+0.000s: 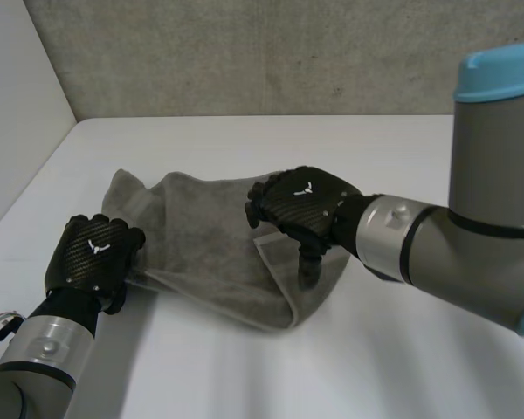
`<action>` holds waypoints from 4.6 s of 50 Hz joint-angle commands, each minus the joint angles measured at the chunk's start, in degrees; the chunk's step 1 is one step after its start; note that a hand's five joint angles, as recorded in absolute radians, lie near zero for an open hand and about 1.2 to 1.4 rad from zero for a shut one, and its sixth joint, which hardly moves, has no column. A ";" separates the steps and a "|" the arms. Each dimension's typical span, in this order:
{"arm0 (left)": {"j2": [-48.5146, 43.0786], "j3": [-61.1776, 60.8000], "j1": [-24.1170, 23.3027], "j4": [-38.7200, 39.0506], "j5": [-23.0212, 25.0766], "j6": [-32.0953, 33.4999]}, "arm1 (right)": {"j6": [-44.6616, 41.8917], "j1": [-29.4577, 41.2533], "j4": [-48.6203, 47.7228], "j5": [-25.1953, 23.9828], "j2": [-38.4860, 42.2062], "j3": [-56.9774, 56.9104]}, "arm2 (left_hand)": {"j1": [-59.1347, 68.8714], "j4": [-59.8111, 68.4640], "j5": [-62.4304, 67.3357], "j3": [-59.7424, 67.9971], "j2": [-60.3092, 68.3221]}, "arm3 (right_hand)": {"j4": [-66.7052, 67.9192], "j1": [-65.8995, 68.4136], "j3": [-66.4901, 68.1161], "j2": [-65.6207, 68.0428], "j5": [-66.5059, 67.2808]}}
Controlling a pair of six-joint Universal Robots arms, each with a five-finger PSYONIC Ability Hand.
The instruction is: Fold the towel.
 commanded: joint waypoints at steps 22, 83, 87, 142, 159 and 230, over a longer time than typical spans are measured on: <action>-3.10 -1.07 1.46 3.75 -0.11 -0.08 | -23.16 0.89 1.36 0.98 39.28 -37.33 | -3.28 -6.83 -16.64 -8.52 -6.65 | -0.54 0.59 0.23 -0.24 0.36; -16.28 3.41 2.33 11.66 2.69 0.36 | -1.57 -18.70 -17.33 7.31 1.70 11.40 | -3.28 -6.83 -16.64 -8.52 -6.65 | 65.67 66.81 66.45 65.98 66.58; -16.64 3.76 3.04 11.22 5.07 0.36 | 3.56 -20.29 -25.45 6.96 -2.01 21.02 | -3.28 -6.83 -16.64 -8.52 -6.65 | 65.67 66.81 66.45 65.98 66.58; -13.30 -0.19 7.70 0.41 9.55 0.10 | 9.80 -27.85 -46.54 6.79 -11.59 43.08 | -41.61 -45.16 -54.97 -46.85 -44.98 | 65.67 66.81 66.45 65.98 66.58; -10.04 0.07 15.42 -6.80 11.74 0.71 | 9.62 -28.03 -46.72 6.70 -10.36 42.90 | -69.03 -72.59 -82.40 -74.27 -72.40 | 65.67 66.81 66.45 65.98 66.58; -22.61 8.77 15.78 -0.38 15.27 0.01 | 7.33 -27.33 -46.72 6.61 -6.23 42.99 | -19.24 -22.79 -32.60 -24.47 -22.61 | 65.67 66.81 66.45 65.98 66.58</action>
